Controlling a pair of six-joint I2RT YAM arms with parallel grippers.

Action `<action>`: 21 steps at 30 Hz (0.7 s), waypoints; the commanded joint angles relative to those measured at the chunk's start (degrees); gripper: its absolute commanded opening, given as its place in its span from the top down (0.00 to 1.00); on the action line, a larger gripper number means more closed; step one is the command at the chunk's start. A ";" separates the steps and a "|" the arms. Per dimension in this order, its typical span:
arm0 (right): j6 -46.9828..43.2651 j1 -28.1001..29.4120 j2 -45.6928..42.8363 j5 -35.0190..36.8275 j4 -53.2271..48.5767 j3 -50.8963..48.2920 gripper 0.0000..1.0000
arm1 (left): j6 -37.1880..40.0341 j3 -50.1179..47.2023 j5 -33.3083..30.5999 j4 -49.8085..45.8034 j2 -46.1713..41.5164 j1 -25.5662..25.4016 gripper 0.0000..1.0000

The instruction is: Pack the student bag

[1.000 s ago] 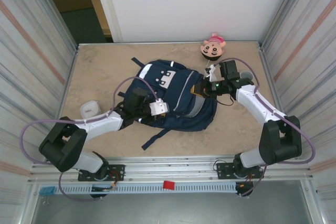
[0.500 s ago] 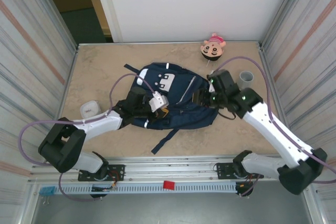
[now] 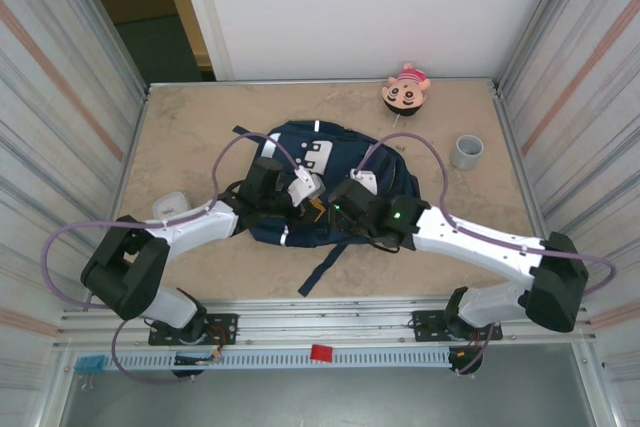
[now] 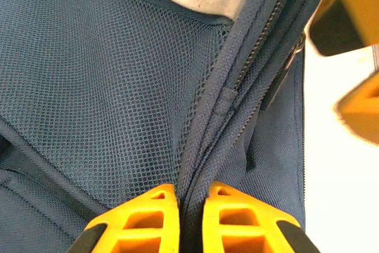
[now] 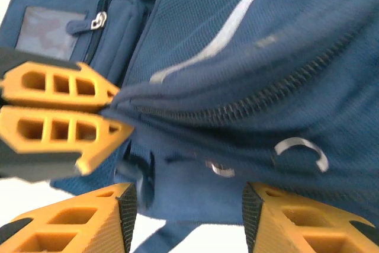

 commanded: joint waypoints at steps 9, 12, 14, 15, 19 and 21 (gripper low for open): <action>5.05 -2.76 6.62 10.96 1.55 0.54 0.79 | -2.12 0.48 5.39 0.99 -2.22 -0.05 0.98; 5.78 -2.37 6.88 13.64 -1.80 0.69 0.88 | -1.45 0.50 4.98 0.17 -2.62 -0.05 0.98; 5.82 -2.83 6.22 13.97 -2.54 -0.08 0.92 | -1.05 0.46 4.89 -0.17 -2.87 -0.05 0.98; 5.82 -3.23 5.69 13.87 -3.02 -0.59 0.95 | -0.97 0.37 4.58 -0.24 -3.00 -0.05 0.98; 5.66 -5.08 3.42 13.98 -6.19 -1.57 0.99 | -0.25 0.22 3.09 -1.34 -3.51 0.04 0.98; 5.35 -6.45 1.89 13.90 -8.63 -1.97 1.00 | 0.52 0.28 2.41 -2.54 -3.72 0.33 0.99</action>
